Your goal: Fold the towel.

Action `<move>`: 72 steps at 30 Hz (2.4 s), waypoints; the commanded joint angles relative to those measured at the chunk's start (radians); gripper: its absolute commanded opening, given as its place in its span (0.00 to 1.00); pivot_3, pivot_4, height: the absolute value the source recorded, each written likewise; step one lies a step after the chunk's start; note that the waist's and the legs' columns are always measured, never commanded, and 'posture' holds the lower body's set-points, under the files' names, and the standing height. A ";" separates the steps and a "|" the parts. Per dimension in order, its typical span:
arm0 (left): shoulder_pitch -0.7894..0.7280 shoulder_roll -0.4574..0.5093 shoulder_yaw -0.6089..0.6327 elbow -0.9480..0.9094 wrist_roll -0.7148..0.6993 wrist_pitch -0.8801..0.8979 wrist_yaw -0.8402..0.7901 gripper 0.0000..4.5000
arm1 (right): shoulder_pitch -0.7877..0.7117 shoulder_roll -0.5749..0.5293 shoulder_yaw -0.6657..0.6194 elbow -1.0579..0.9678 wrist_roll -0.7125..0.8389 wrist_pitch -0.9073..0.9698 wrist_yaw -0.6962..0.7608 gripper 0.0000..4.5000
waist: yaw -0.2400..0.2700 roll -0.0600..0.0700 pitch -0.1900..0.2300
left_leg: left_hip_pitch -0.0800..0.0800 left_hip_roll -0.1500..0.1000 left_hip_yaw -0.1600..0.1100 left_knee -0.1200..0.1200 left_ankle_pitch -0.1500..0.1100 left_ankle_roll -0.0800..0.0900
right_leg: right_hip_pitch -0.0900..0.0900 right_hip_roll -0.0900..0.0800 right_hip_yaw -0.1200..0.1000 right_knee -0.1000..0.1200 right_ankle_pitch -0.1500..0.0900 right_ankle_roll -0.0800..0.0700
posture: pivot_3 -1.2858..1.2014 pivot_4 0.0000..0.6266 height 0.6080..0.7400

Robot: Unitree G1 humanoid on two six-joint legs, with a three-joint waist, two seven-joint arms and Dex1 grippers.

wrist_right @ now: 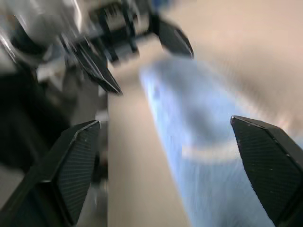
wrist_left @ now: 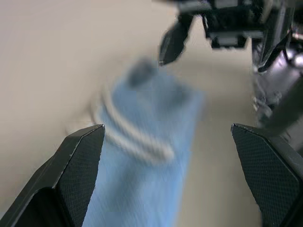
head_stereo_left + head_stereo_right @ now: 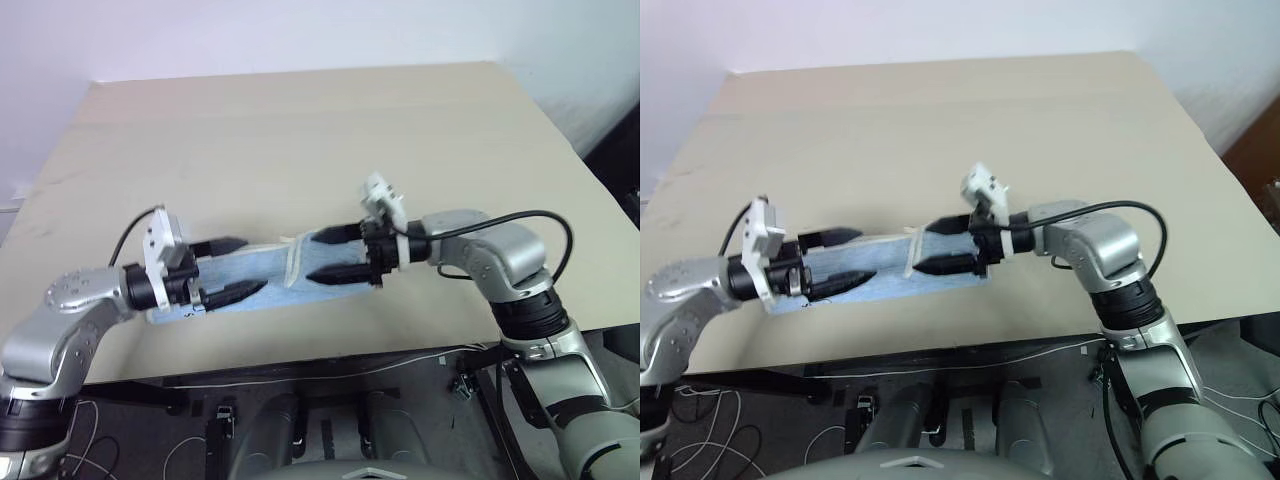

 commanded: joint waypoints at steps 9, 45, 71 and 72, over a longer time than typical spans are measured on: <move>-0.213 -0.120 -0.154 0.183 0.096 -0.117 -0.081 0.85 | 0.125 0.063 -0.132 -0.009 -0.001 -0.092 -0.173 0.62 | -0.001 0.000 0.000 | 0.000 0.000 0.000 0.001 0.001 -0.001 | 0.000 0.000 0.000 0.004 0.000 0.000 | 0.52 0.24 1.00; -0.165 -0.276 -0.420 0.443 0.527 -0.408 -0.115 0.00 | 0.211 0.240 0.104 0.198 -0.409 -0.451 -0.392 0.00 | -0.004 0.000 0.000 | 0.006 0.000 0.000 0.003 0.004 -0.002 | 0.001 0.001 0.002 0.013 0.000 0.000 | 0.52 0.24 1.00; -0.188 -0.303 -0.247 0.383 0.370 -0.235 -0.002 0.71 | 0.069 0.312 -0.142 0.236 -0.086 -0.273 -0.217 0.19 | -0.006 0.000 0.000 | 0.021 0.000 -0.001 0.001 0.003 -0.004 | 0.014 0.002 0.002 0.014 0.000 0.000 | 0.52 0.24 1.00; -0.189 -0.308 -0.231 0.362 0.343 -0.206 0.007 0.79 | 0.059 0.295 -0.157 0.214 -0.058 -0.244 -0.202 0.27 | -0.005 0.000 0.000 | 0.021 0.000 -0.001 0.001 0.002 -0.004 | 0.014 0.001 0.002 0.014 0.000 0.000 | 0.52 0.24 1.00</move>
